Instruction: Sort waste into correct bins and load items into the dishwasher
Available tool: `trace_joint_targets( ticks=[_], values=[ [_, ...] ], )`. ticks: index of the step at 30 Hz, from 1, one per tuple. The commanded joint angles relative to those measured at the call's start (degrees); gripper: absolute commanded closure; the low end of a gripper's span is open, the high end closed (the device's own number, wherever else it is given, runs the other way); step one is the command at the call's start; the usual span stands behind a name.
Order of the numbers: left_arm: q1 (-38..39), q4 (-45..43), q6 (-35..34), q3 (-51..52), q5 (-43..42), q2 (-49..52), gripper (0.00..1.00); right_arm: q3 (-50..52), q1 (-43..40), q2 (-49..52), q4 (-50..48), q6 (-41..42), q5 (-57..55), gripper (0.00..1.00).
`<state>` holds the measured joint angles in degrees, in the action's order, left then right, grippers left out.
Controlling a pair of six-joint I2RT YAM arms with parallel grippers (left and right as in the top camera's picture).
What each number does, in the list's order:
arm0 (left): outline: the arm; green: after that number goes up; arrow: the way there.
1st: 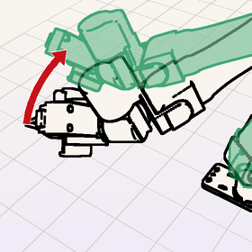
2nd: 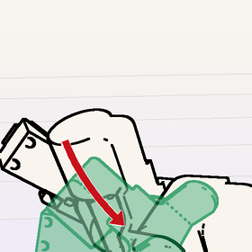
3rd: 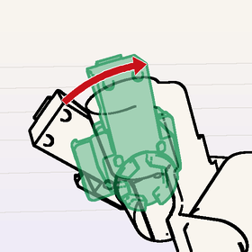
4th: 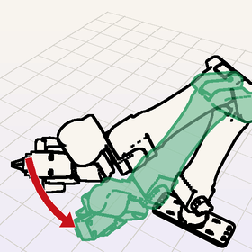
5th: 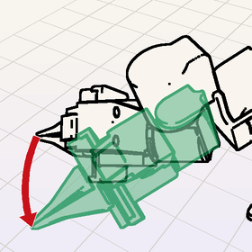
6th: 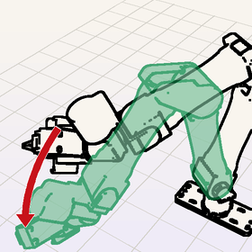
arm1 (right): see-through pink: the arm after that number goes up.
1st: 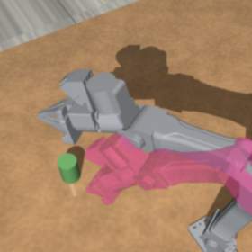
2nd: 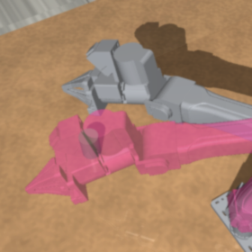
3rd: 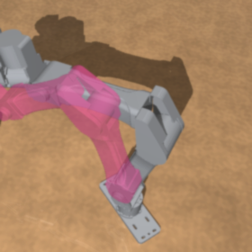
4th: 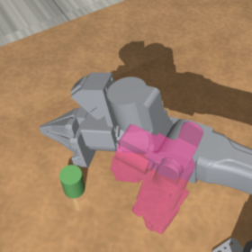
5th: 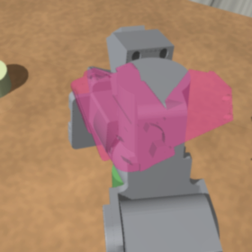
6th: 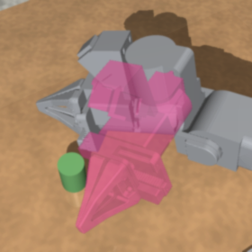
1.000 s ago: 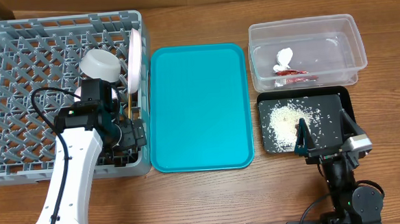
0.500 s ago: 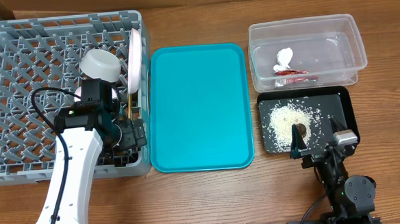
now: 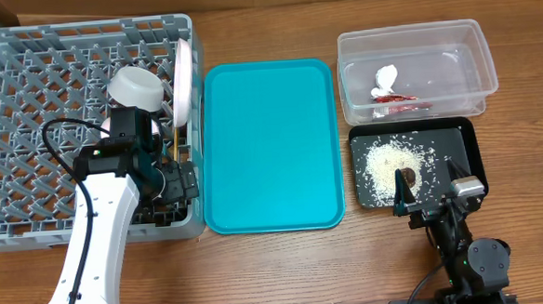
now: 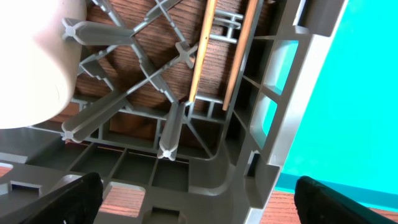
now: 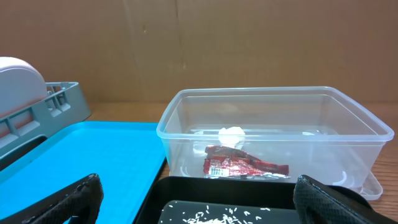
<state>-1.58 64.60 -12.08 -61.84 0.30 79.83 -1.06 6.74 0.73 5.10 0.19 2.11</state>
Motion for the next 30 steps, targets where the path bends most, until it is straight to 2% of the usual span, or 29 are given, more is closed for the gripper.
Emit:
trace_joint_targets(
  ticks=[1,23,30],
  values=[
    [0.13,-0.22,-0.39,0.26,0.52,0.33,0.0,0.61,-0.07,-0.57,-0.44,-0.22,0.07,0.0],
    [0.13,-0.22,-0.37,0.26,0.52,0.24,0.0,0.61,-0.07,-0.57,-0.44,-0.22,0.09,0.0],
    [0.13,-0.24,-0.37,0.26,0.55,-4.52,0.0,0.61,-0.07,-0.57,-0.44,-0.22,0.09,0.0]
  ],
)
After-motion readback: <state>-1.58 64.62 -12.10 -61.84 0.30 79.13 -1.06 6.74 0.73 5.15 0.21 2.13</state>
